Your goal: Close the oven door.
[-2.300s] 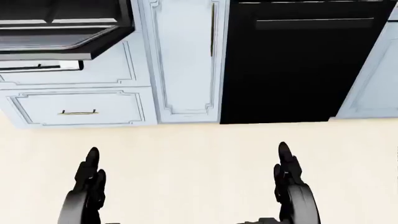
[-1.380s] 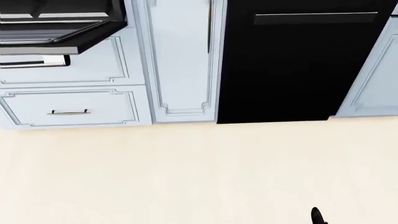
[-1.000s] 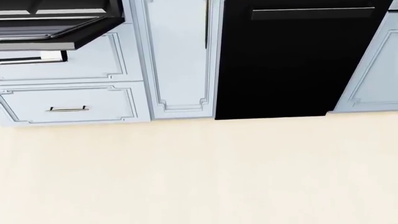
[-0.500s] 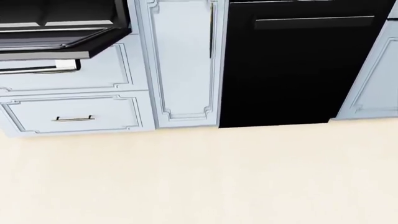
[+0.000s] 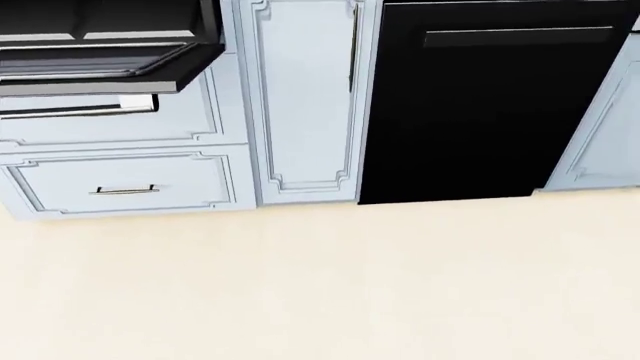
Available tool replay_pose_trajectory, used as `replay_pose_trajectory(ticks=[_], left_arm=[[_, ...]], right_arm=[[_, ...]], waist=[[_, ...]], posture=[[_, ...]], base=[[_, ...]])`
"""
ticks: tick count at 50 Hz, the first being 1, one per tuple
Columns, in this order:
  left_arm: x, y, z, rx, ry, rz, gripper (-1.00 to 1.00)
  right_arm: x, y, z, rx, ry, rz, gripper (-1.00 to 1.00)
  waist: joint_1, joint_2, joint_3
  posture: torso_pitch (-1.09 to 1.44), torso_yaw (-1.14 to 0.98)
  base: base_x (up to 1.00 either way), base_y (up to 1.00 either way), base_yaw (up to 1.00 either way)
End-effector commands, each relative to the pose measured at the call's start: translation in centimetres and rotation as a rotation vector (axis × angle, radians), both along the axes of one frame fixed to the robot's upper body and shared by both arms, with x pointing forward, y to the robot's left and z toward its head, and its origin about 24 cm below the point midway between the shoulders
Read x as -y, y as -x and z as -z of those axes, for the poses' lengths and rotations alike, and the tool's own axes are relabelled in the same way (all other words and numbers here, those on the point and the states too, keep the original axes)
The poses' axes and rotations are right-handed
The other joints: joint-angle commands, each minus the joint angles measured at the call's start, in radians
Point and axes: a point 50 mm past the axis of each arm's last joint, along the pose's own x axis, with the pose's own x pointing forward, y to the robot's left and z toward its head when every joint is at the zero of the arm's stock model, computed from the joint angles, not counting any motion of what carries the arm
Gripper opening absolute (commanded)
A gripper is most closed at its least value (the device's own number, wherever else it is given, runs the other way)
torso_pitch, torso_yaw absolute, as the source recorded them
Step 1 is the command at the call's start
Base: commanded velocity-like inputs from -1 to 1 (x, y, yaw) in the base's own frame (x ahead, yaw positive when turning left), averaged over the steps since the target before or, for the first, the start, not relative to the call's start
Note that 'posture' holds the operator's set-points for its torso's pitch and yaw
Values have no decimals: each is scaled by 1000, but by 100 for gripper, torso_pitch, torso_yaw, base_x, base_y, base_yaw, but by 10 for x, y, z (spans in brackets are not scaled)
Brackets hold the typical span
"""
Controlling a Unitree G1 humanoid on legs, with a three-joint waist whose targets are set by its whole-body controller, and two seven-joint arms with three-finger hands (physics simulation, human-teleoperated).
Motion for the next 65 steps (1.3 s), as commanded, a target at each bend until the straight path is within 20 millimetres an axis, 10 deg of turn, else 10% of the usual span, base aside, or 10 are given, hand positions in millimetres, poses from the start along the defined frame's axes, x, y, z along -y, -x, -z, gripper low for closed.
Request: replay_pose_trajectory(ticks=[1, 7, 13, 27, 37, 41, 42, 51, 60, 65], left_arm=[[-6, -5, -6, 45, -34, 2, 100], [-7, -5, -7, 47, -35, 1, 100], [-9, -6, -8, 53, -40, -6, 100], [-9, -6, -8, 52, -36, -4, 100], [-8, -5, -7, 50, -33, -5, 100], [-8, -5, -7, 50, -32, -5, 100], [-9, -5, -7, 51, -32, -6, 100], [-9, -5, -7, 54, -28, -10, 100], [-10, -5, -8, 55, -27, -11, 100], [-10, -6, -8, 57, -26, -12, 100]], right_arm=[[2, -7, -6, 48, 12, 0, 100], [2, -6, -6, 46, 13, -4, 100], [2, -7, -6, 43, 14, -8, 100], [1, -8, -6, 44, 13, -9, 100], [0, -6, -5, 41, 13, -12, 100], [0, -6, -5, 41, 13, -12, 100], [0, -6, -5, 41, 12, -12, 100], [1, -6, -5, 43, 0, -5, 100], [1, -7, -5, 43, -5, -3, 100], [2, -9, -6, 45, -7, -2, 100]], waist=[[-3, 9, -12], [4, 42, -10], [8, 173, -4], [20, -24, -15], [5, 68, 3], [9, 179, -20], [20, 121, -6], [16, -19, 0], [-5, 43, -3], [6, 190, -29]], posture=[[0, 0], [0, 0], [0, 0], [0, 0], [0, 0], [0, 0], [0, 0], [0, 0], [0, 0], [0, 0]], base=[[0, 19, 0], [1, 15, 0], [11, 10, 0], [12, 11, 0], [13, 12, 0], [12, 11, 0], [12, 13, 0], [13, 31, 0], [10, 40, 0], [9, 41, 0]])
